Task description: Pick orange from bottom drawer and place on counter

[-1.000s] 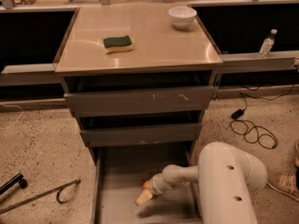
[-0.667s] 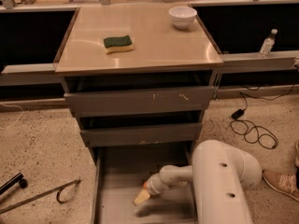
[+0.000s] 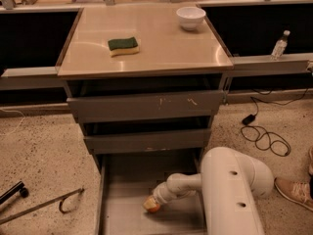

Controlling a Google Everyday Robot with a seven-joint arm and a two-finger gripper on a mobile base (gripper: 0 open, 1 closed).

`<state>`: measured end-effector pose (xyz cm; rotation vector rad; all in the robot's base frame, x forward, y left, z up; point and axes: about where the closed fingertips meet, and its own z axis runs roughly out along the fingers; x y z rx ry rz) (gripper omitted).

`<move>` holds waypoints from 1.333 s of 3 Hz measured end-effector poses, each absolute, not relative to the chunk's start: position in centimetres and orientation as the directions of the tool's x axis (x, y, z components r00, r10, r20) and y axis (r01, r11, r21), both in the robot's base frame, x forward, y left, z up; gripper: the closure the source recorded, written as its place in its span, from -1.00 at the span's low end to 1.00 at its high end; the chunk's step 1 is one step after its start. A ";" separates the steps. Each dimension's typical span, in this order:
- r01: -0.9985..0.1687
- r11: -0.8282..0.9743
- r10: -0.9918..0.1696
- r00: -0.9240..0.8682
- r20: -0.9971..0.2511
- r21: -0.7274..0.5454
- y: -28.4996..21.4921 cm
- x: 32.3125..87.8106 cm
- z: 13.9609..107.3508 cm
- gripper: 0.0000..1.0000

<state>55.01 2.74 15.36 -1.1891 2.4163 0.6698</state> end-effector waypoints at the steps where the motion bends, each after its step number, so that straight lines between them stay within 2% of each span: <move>1: -0.808 0.532 -0.635 -0.579 -0.512 0.253 2.7 55.0 15.4 -0.24; 2: -0.808 0.532 -0.635 -0.579 -0.512 0.253 2.7 55.0 15.4 -0.70; 3: -0.808 0.532 -0.635 -0.579 -0.512 0.253 2.7 55.0 15.4 -1.00; 4: -0.808 0.532 -0.635 -0.579 -0.512 0.253 2.7 55.0 15.3 -1.00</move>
Offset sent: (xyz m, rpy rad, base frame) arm 0.0000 0.0000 0.0000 0.0000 0.0000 0.0000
